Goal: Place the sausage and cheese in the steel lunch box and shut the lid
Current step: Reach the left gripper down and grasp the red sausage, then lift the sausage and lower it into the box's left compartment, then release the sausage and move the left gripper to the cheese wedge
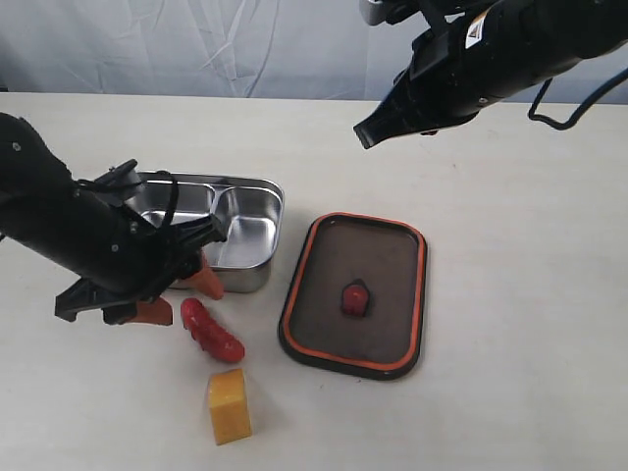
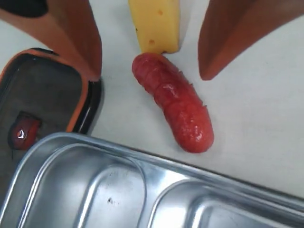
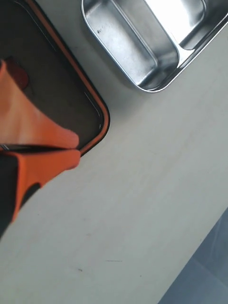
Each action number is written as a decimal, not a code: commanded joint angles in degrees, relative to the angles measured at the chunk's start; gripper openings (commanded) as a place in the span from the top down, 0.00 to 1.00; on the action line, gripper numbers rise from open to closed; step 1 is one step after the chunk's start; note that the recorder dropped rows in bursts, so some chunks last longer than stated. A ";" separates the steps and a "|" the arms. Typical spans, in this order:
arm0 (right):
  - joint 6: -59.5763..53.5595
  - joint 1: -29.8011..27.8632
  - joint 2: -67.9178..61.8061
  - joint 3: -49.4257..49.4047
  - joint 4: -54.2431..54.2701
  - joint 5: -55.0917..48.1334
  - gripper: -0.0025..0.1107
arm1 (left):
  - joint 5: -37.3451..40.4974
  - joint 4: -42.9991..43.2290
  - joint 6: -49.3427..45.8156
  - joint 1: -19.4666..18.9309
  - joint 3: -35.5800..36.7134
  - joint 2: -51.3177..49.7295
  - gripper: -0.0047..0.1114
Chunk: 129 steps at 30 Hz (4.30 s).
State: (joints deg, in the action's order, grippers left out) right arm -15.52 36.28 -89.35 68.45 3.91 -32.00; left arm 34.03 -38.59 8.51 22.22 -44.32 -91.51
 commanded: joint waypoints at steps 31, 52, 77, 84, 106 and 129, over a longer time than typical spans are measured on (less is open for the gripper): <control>1.14 -0.32 0.45 -0.10 0.06 -1.14 0.98 | -2.61 -3.28 1.79 2.27 0.33 -12.48 0.91; 1.14 -0.32 0.45 -0.10 -0.92 -1.27 0.98 | 1.00 -1.76 -0.81 2.27 0.33 -2.78 0.96; 1.14 -0.32 0.45 -0.10 -0.92 -1.27 0.98 | -6.23 23.73 9.57 -9.02 -9.88 2.39 0.96; 1.14 -0.32 0.45 -0.10 -0.82 -1.52 0.98 | -6.94 26.90 9.43 -9.02 -14.76 -5.13 0.96; 1.58 -0.32 0.45 -0.10 -0.82 -2.20 0.98 | -2.58 26.53 9.00 -9.02 -16.81 -9.99 0.41; 26.05 -9.05 0.78 -0.10 -17.43 -7.09 0.98 | 19.59 15.49 5.47 5.49 -8.54 1.84 0.42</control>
State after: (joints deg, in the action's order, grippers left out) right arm 9.70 30.35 -89.35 68.45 -12.77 -38.31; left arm 54.64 -22.11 11.84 25.96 -55.35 -90.11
